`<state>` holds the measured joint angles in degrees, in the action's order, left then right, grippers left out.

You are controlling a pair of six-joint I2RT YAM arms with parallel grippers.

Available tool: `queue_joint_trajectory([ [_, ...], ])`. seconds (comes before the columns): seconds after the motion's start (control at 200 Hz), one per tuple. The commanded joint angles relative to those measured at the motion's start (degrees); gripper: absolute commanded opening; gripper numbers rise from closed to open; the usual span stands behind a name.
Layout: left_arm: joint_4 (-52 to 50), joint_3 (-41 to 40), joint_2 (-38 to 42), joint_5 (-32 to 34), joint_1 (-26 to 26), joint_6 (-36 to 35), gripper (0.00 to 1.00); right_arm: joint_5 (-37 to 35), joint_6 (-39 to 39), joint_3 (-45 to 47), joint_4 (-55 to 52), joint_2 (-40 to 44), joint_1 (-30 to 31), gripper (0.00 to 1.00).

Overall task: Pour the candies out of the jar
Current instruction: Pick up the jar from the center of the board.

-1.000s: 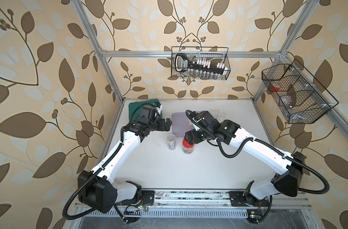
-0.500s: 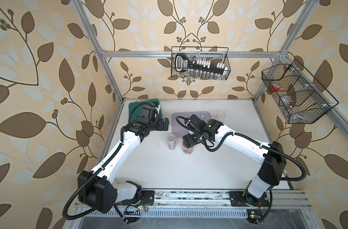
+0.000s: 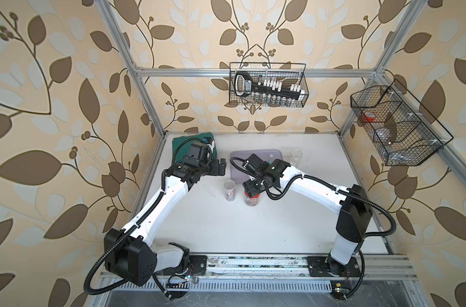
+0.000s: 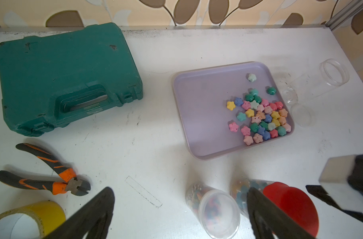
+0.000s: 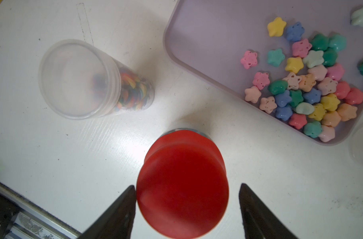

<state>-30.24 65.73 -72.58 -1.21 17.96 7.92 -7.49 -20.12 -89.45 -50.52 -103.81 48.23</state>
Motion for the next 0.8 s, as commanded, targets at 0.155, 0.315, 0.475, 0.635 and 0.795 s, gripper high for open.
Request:
queue_joint_trajectory([
  [0.155, -0.29, 0.80, 1.21, 1.21, 0.05, 0.22, 0.99, -0.75, 1.55, -2.44, -0.71, -1.79, 0.21, 0.65],
  [0.315, -0.35, 0.78, 1.13, 1.65, -0.02, 0.01, 0.99, -0.93, 1.93, -2.48, -0.76, -2.23, 0.24, 0.59],
  [0.475, -0.43, 0.80, 0.84, 1.66, -0.03, -0.10, 0.99, -0.77, 2.33, -2.70, -0.77, -2.85, 0.20, 0.57],
  [0.635, -0.44, 0.97, 0.60, 1.31, -0.02, -0.10, 0.99, -0.93, 2.46, -2.54, -0.74, -3.41, 0.22, 0.61],
  [0.795, -0.53, 0.97, 0.42, 1.16, -0.03, -0.04, 0.99, -0.55, 2.89, -2.17, -0.77, -3.94, 0.21, 0.62],
])
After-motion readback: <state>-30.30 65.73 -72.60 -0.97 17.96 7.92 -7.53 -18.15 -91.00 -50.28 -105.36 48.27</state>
